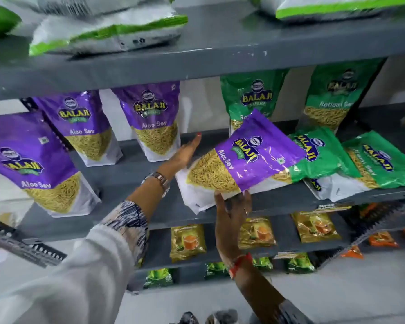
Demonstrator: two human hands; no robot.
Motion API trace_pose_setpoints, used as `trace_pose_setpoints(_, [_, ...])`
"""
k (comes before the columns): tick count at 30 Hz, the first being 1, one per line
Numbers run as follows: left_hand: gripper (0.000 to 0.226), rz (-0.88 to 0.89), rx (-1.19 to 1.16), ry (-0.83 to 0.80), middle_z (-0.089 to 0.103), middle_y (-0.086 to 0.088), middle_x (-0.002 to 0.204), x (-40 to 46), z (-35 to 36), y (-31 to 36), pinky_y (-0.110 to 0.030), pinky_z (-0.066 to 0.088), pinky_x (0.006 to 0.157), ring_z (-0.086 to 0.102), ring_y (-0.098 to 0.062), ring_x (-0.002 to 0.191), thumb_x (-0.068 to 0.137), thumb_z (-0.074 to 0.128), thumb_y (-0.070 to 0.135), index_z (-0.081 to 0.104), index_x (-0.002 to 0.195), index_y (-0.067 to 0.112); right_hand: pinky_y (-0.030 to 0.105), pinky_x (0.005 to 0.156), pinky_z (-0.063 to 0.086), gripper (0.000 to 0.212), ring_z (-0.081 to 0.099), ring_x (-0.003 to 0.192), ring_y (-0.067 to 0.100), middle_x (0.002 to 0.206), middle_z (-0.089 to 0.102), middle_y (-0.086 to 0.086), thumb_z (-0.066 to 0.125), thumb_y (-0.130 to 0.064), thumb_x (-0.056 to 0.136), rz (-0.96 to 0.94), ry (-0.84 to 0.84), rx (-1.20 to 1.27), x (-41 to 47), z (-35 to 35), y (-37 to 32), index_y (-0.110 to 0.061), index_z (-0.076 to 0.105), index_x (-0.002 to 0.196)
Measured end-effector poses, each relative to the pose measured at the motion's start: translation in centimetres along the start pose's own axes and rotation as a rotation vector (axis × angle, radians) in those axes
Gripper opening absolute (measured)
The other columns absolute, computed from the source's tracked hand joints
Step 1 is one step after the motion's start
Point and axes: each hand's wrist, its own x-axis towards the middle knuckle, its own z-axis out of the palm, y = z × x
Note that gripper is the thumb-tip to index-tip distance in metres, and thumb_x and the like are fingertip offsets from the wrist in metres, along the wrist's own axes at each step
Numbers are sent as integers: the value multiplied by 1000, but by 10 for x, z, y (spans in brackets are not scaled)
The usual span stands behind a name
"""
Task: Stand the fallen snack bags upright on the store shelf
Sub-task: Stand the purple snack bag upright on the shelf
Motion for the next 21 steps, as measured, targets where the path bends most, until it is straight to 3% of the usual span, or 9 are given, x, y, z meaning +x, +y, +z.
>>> trace_pose_setpoints(2, [73,-96,62,-122,24,-6,155,5,-6,-2,-38,16,118,20,-25,144,86,31,66,22,146,24,32,105,47,58,57,120,13,138,53,11,66,-9,86,121,-35,153,2,9,5,-25,34,132])
trace_pose_setpoints(4, [85,-140,135,-306,34,1,151,4,-12,-12,-37,13,119,30,-22,140,71,39,81,38,138,30,44,109,43,62,54,125,17,138,53,0,68,-16,85,194,-93,190,6,15,12,-34,31,132])
trace_pose_setpoints(5, [77,-131,158,-370,44,1,146,5,-17,-18,-38,17,119,39,-21,135,71,42,80,49,129,30,47,111,40,66,52,126,17,138,52,-4,69,-19,85,215,-131,173,7,13,14,-37,28,134])
trace_pose_setpoints(8, [44,-133,50,-455,71,-1,113,-6,-24,-31,-36,42,105,66,-19,103,78,58,55,64,106,22,48,106,45,75,56,121,12,134,54,-10,72,-15,80,247,-214,203,9,9,11,-35,29,138])
trace_pose_setpoints(10, [58,-58,47,-465,73,2,108,-23,-30,-42,-34,47,101,67,-17,102,62,74,54,65,108,20,48,101,49,83,60,117,13,131,58,-7,81,-18,70,242,-238,146,9,7,10,-29,34,138])
trace_pose_setpoints(14, [41,5,-96,-330,73,7,102,-65,-38,-67,-27,52,89,67,-15,99,64,79,29,66,103,23,45,99,51,81,62,116,23,128,64,8,85,-15,59,192,-316,25,11,-5,9,-20,46,131])
trace_pose_setpoints(16, [47,14,-225,-203,75,4,96,-94,-33,-75,-33,54,86,69,-19,95,53,85,28,69,97,20,44,96,52,77,63,114,28,123,67,13,87,-14,52,202,-382,-7,10,-12,2,-15,53,122])
trace_pose_setpoints(18, [55,6,-377,-35,76,0,92,-121,-25,-84,-37,56,80,70,-26,90,42,89,27,69,93,17,35,85,57,71,67,105,25,111,73,9,89,-9,48,234,-447,-40,9,-21,-6,-13,58,111])
trace_pose_setpoints(21, [62,49,-482,129,73,-12,103,-163,-15,-87,-43,57,80,69,-32,93,46,88,26,65,101,10,24,74,56,61,70,95,19,95,76,-1,85,2,51,252,-597,-76,4,-32,-21,-15,61,104])
